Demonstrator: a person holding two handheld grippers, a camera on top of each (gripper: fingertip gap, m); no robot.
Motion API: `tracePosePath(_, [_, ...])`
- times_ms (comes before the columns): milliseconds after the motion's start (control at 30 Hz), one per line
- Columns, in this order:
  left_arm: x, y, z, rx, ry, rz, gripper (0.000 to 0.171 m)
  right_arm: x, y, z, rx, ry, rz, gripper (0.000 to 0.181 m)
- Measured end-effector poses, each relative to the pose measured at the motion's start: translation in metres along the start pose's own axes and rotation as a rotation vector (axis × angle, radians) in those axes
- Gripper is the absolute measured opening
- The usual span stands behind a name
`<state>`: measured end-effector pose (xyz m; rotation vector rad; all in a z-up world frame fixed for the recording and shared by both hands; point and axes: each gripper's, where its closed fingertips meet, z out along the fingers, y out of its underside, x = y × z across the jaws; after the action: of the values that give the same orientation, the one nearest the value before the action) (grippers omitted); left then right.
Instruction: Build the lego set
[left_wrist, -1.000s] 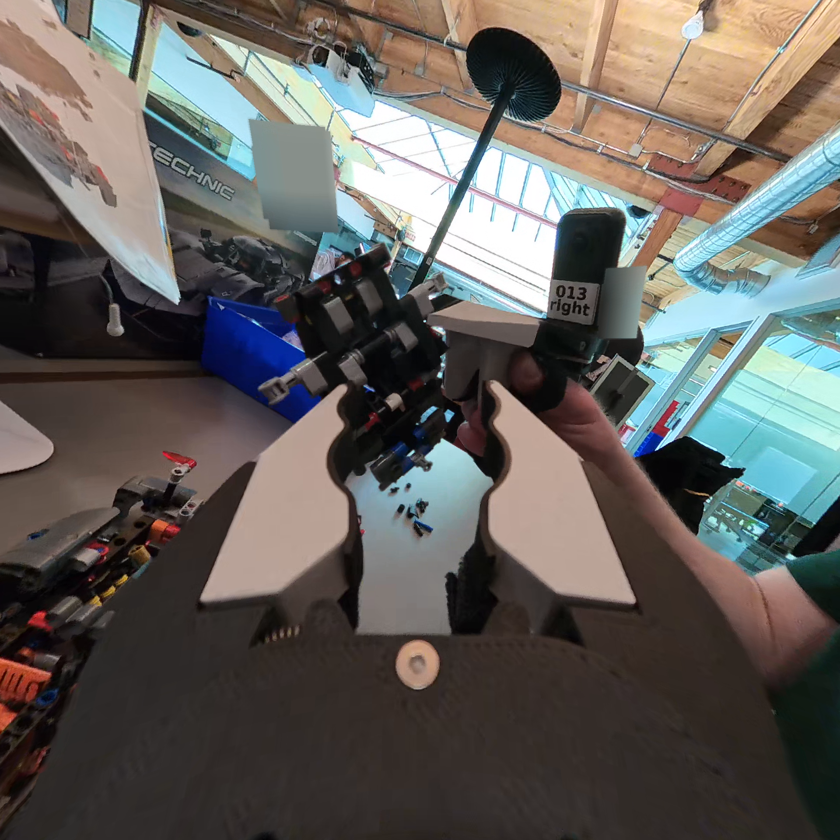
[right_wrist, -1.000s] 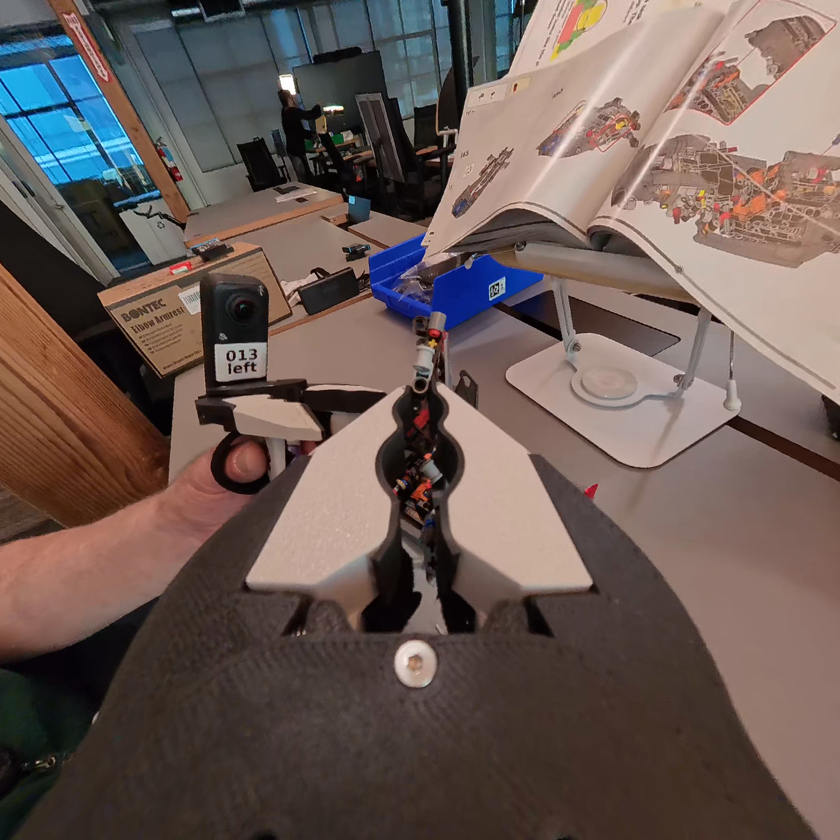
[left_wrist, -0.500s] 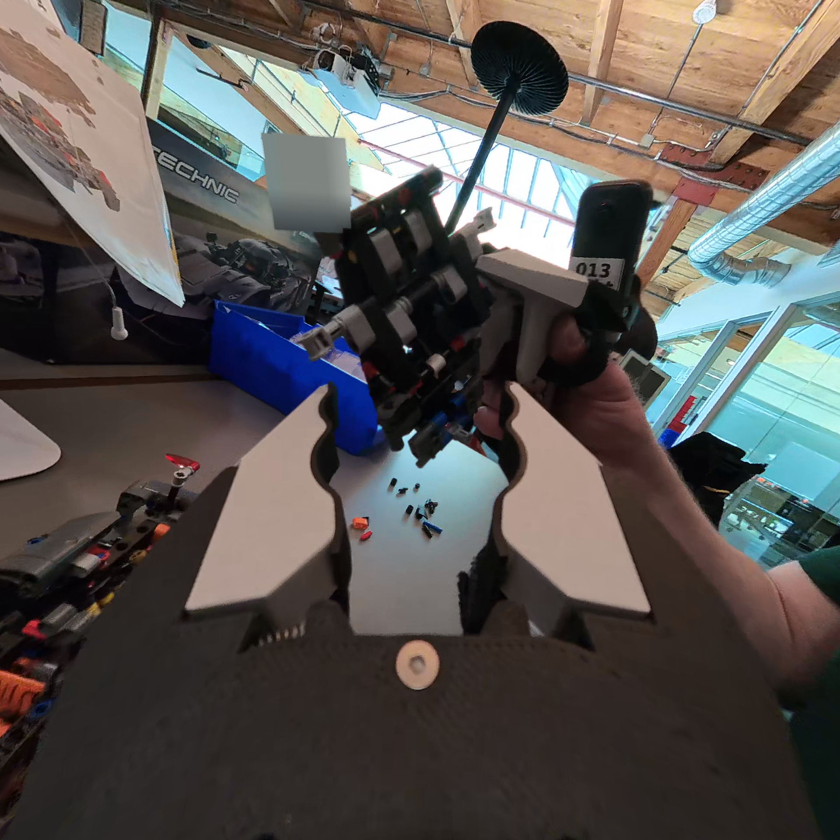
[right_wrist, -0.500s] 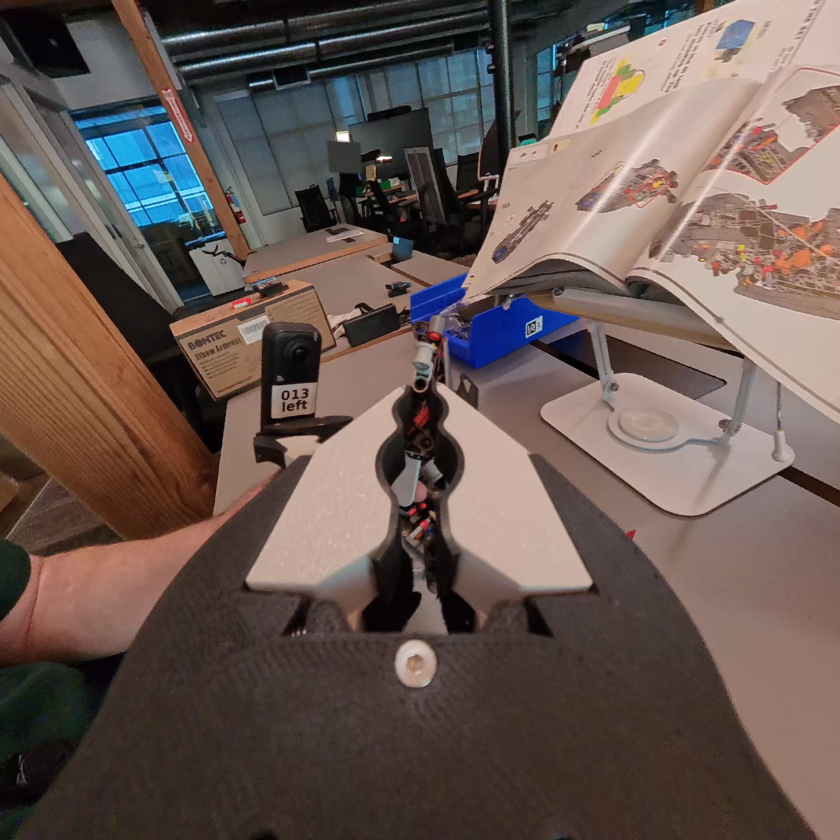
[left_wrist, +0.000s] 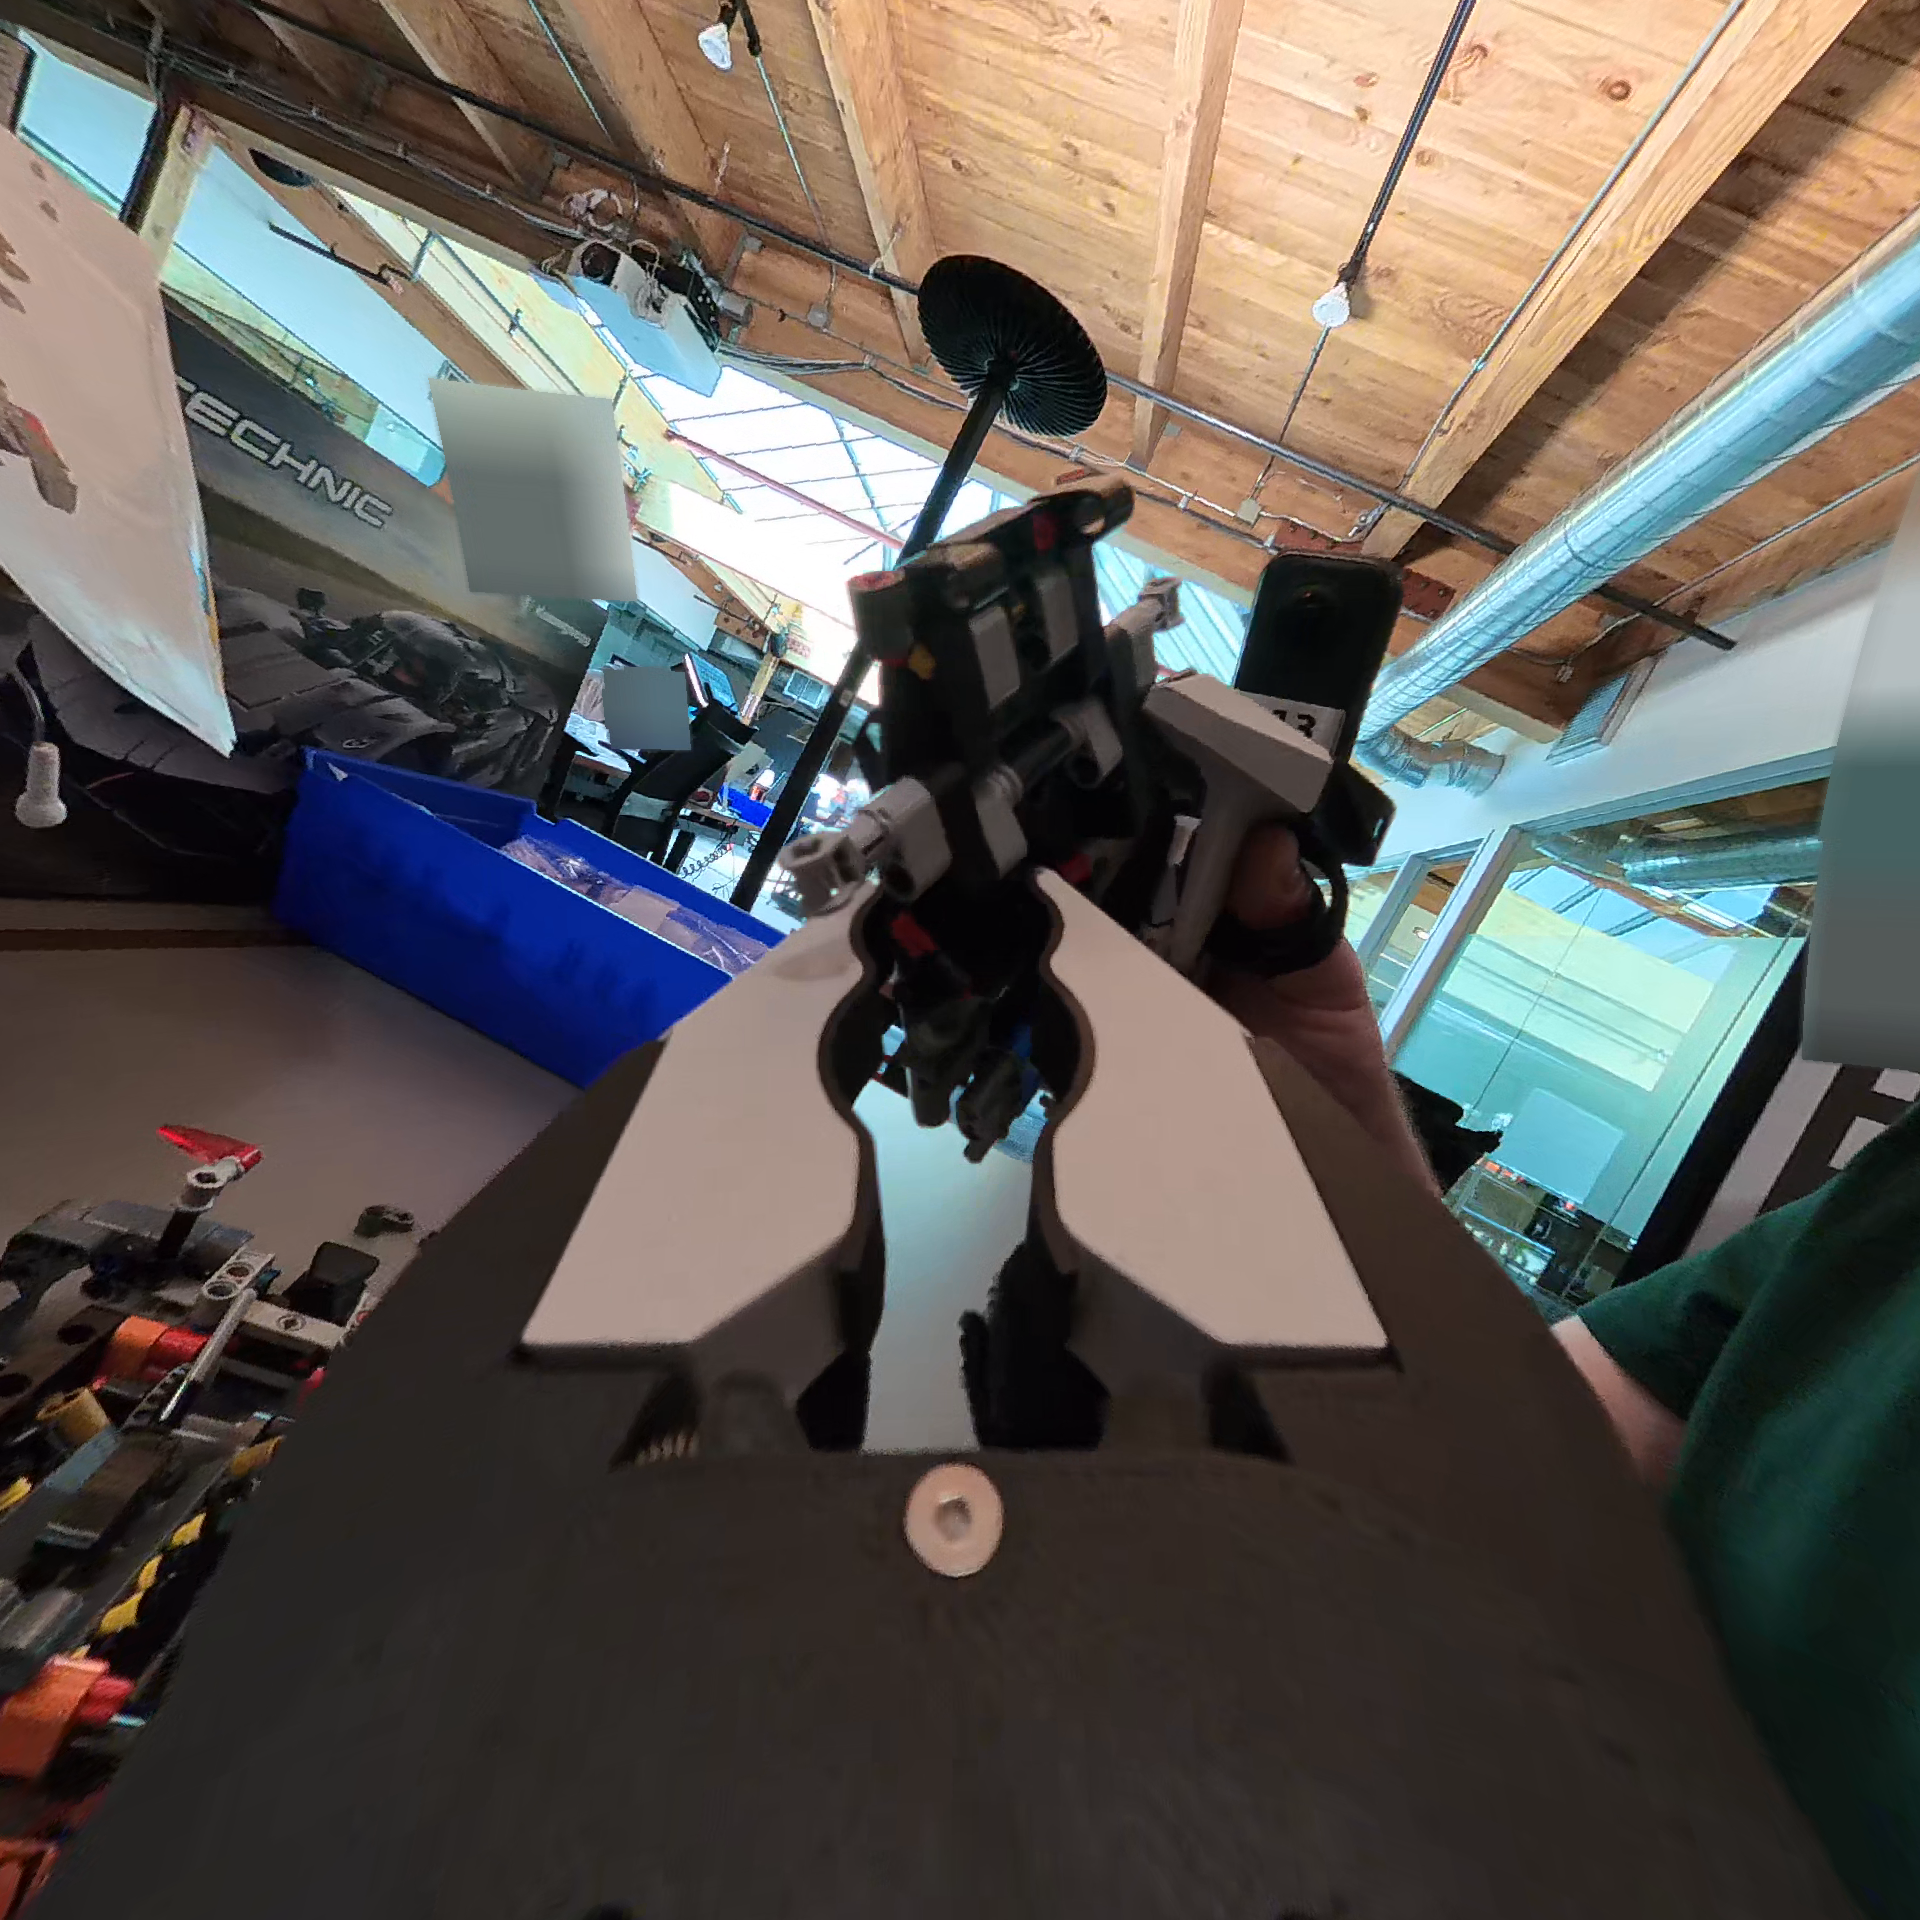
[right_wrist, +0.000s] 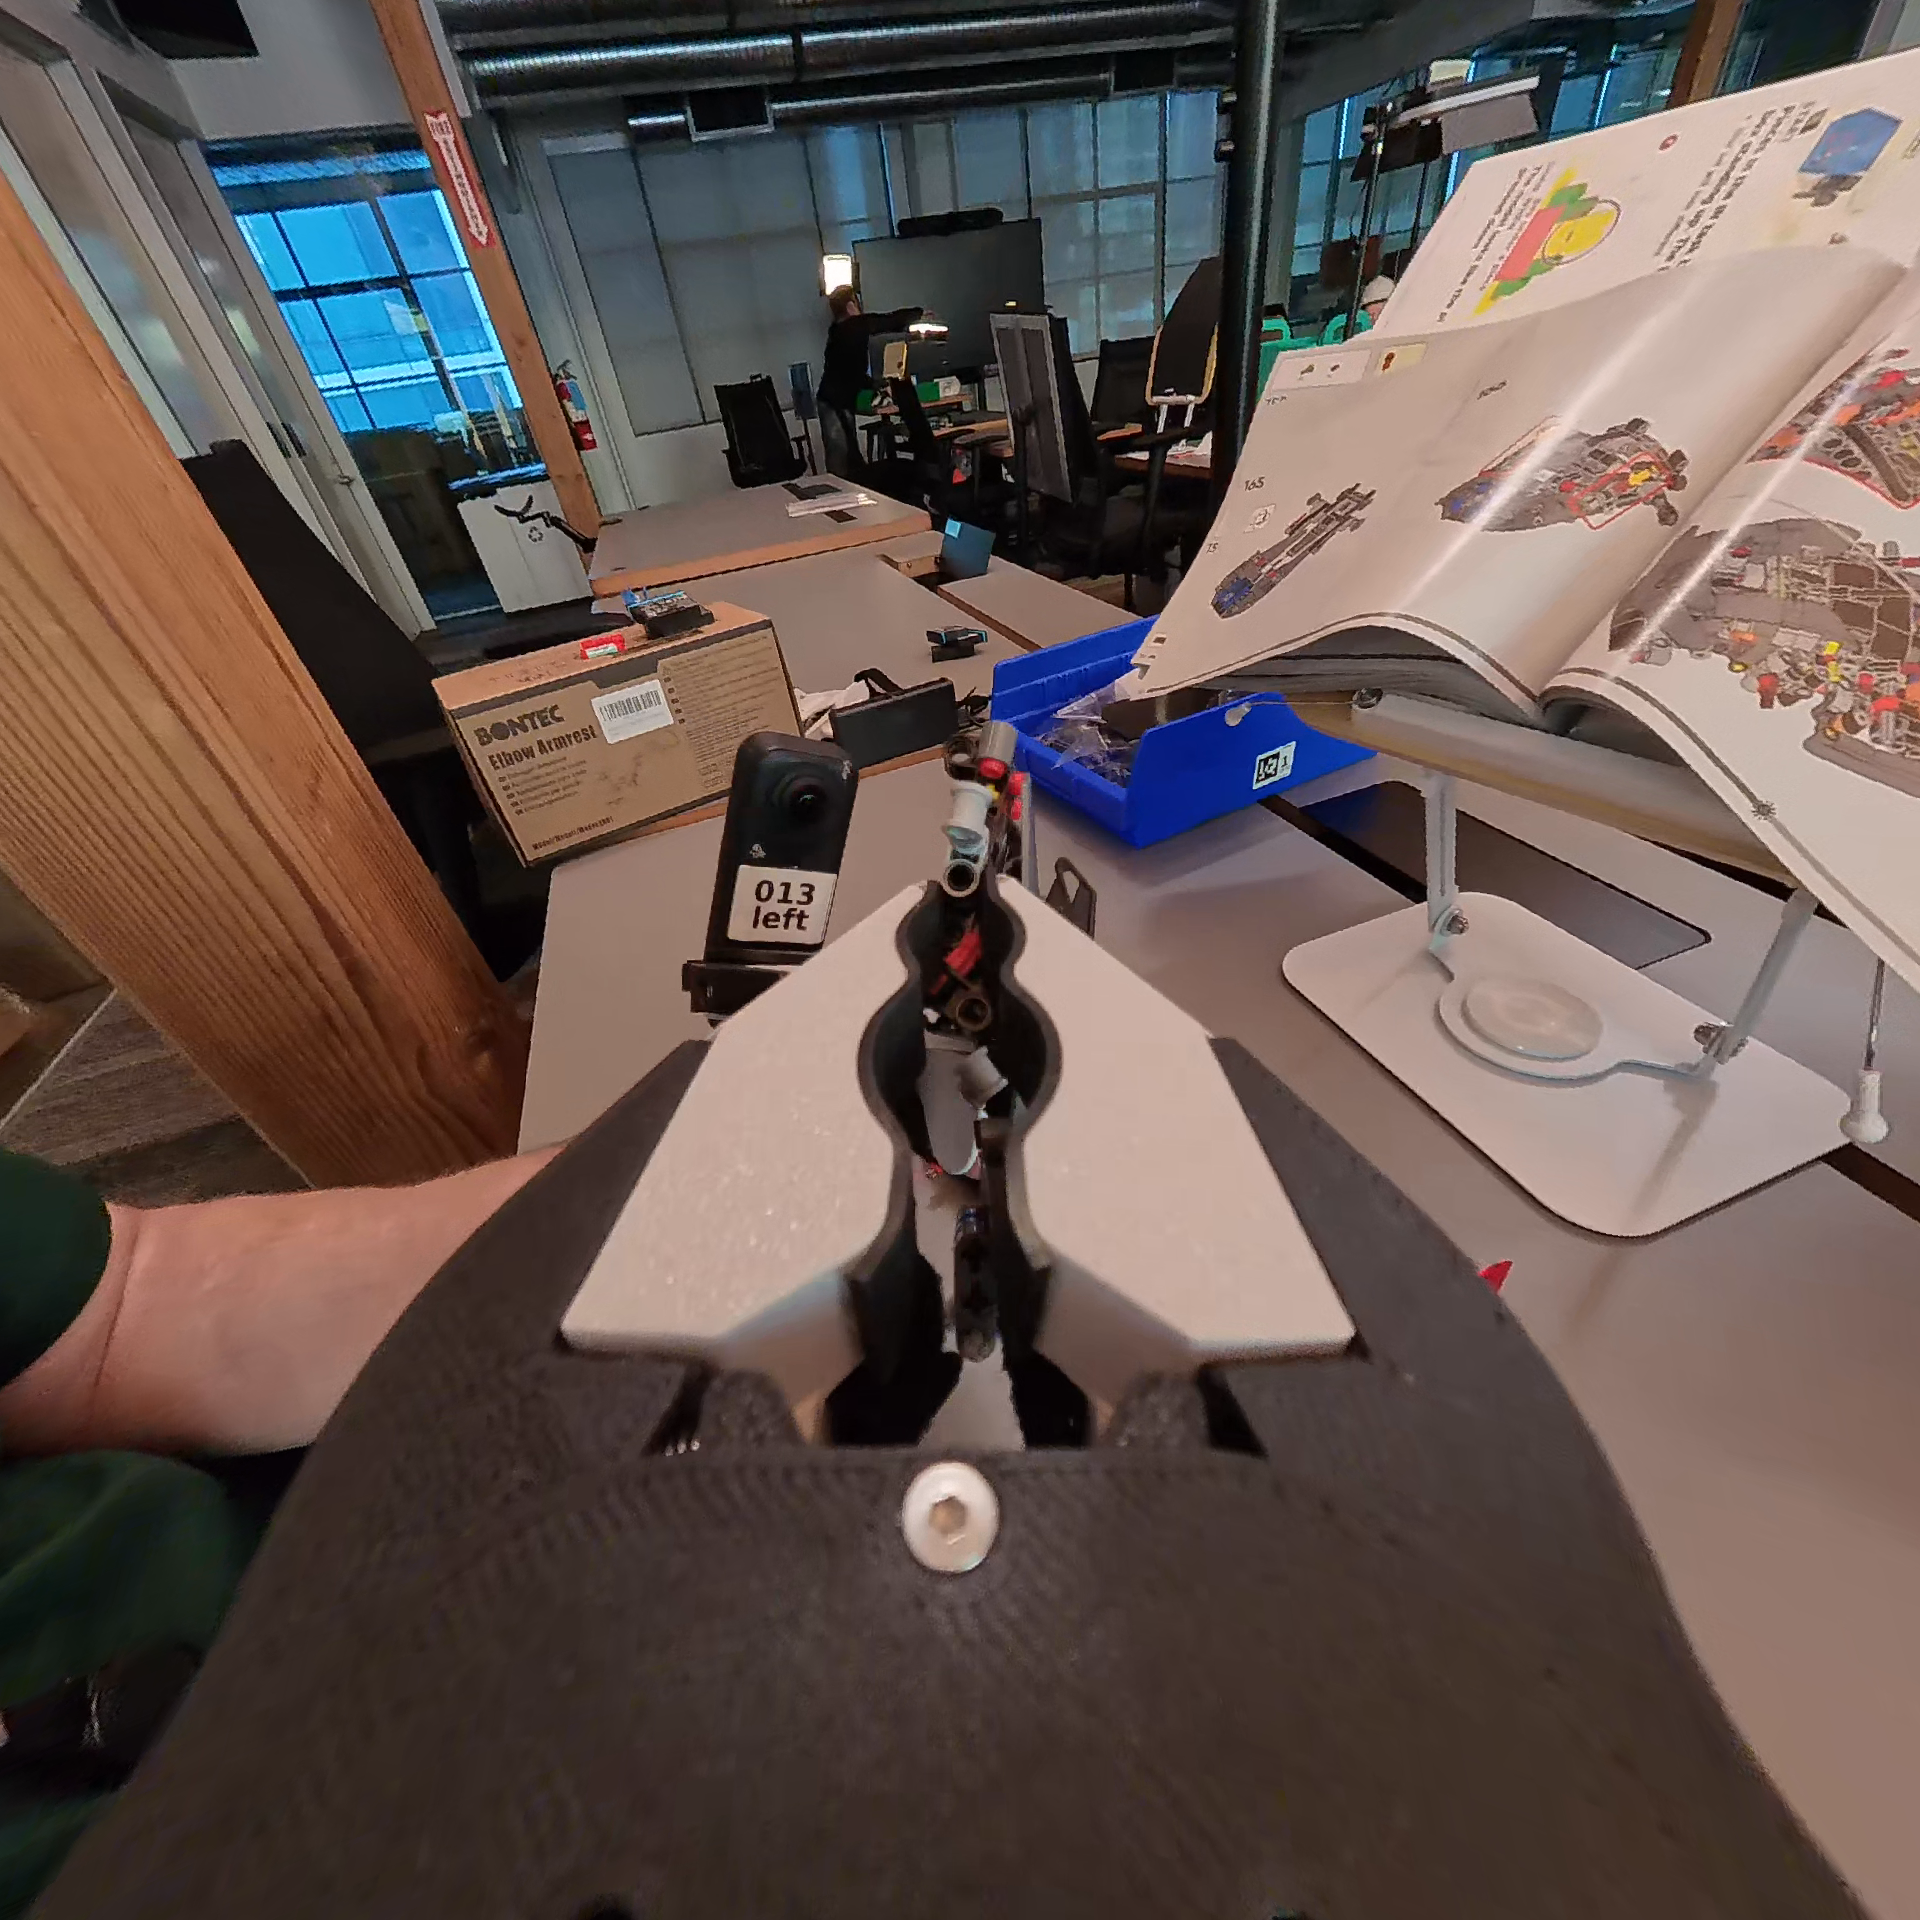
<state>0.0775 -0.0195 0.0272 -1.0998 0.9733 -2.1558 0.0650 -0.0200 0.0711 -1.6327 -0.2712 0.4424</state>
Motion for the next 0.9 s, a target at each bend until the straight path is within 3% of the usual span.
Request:
tracePosePath(267, [0.005, -0.003, 0.000, 0.020, 0.036, -0.035, 0.019, -0.003, -0.003, -0.002, 0.024, 0.015, -0.022, 0.004])
tracePosePath(633, [0.013, -0.014, -0.001, 0.088, 0.117, -0.081, 0.019, -0.001, -0.011, -0.018, 0.073, 0.051, -0.031, 0.027])
tracePosePath(900, [0.039, -0.019, -0.002, 0.133, 0.360, -0.210, 0.019, -0.028, -0.004, -0.026, 0.065, -0.045, -0.140, 0.046])
